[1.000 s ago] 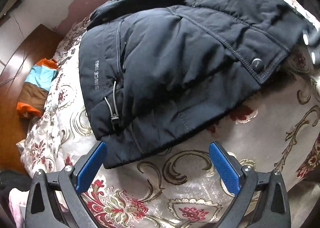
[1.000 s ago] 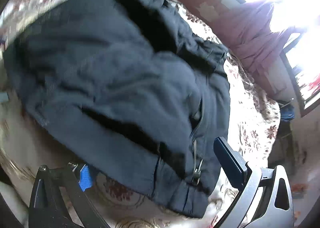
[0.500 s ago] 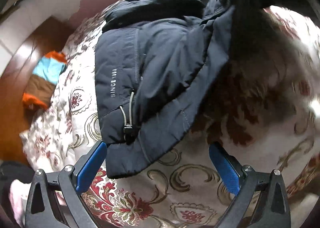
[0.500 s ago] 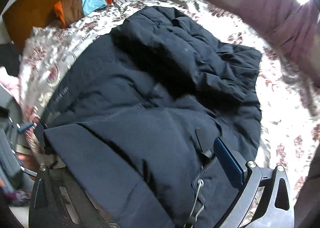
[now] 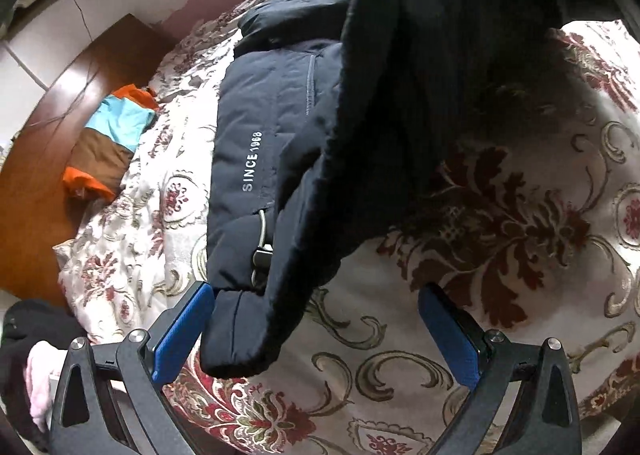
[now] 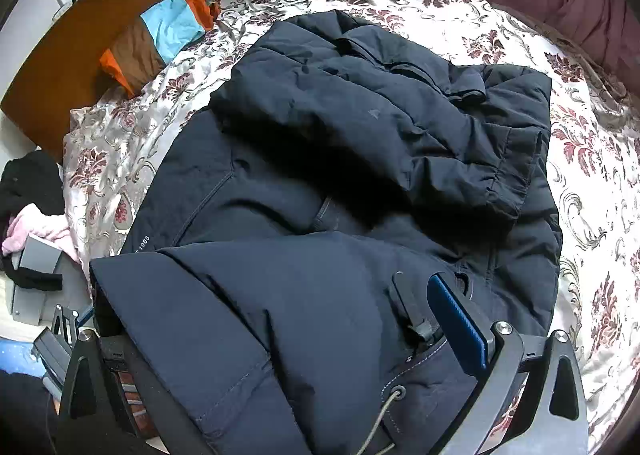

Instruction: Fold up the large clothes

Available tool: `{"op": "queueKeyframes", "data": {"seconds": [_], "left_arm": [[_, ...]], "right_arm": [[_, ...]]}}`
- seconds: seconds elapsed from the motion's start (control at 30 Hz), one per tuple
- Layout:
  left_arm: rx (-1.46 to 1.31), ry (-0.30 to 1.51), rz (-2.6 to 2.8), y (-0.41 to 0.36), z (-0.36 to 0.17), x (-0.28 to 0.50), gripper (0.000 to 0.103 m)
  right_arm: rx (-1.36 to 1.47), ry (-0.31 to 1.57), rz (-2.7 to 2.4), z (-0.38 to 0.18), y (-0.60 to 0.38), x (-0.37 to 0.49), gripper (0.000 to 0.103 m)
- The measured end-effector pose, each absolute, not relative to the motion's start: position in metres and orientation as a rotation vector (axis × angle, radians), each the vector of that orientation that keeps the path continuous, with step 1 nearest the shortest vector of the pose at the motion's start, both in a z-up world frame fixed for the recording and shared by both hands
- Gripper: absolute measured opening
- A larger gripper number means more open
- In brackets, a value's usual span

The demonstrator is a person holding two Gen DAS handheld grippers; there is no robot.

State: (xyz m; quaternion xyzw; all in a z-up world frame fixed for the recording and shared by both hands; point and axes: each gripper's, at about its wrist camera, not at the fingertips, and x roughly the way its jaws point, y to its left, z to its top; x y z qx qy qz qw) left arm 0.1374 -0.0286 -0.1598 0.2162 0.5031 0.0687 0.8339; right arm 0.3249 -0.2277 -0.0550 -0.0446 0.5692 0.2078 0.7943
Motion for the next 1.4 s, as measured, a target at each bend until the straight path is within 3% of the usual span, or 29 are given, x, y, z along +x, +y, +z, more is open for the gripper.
{"op": "queueKeyframes", "data": {"seconds": [0.2, 0.47, 0.6, 0.63, 0.77, 0.87, 1.0, 1.1, 1.17, 1.27, 1.4], "left_arm": [[0.486, 1.033, 0.226, -0.021, -0.15, 0.152, 0.102], [0.459, 0.969, 0.223, -0.001, -0.115, 0.175, 0.086], [0.482, 0.985, 0.21, -0.004, -0.106, 0.188, 0.086], [0.484, 0.989, 0.208, -0.006, -0.105, 0.191, 0.086], [0.483, 1.009, 0.185, -0.013, -0.094, 0.202, 0.085], [0.473, 0.995, 0.138, -0.018, -0.08, 0.208, 0.072], [0.517, 0.916, 0.124, -0.029, -0.065, 0.216, 0.07], [0.497, 0.868, 0.095, -0.032, -0.056, 0.228, 0.054], [0.476, 0.849, 0.061, -0.035, -0.051, 0.245, 0.033], [0.454, 0.822, 0.037, -0.036, -0.044, 0.267, 0.024], [0.38, 0.792, -0.004, -0.028, -0.031, 0.302, 0.02]], "right_arm": [[-0.111, 1.199, 0.454, -0.053, -0.243, 0.318, 0.101], [-0.158, 1.155, 0.385, -0.06, -0.277, 0.275, 0.101], [-0.249, 1.163, 0.359, -0.072, -0.284, 0.246, 0.1], [-0.271, 1.166, 0.357, -0.075, -0.285, 0.24, 0.097], [-0.238, 1.205, 0.458, -0.08, -0.29, 0.224, 0.045], [-0.217, 1.191, 0.486, -0.076, -0.292, 0.224, 0.033], [-0.157, 1.147, 0.494, -0.065, -0.301, 0.249, 0.022], [-0.144, 1.097, 0.489, -0.058, -0.301, 0.264, 0.018], [-0.164, 1.055, 0.48, -0.052, -0.297, 0.277, 0.016], [-0.175, 1.018, 0.46, -0.043, -0.294, 0.292, 0.015], [-0.192, 0.981, 0.425, -0.029, -0.291, 0.316, 0.013]]}}
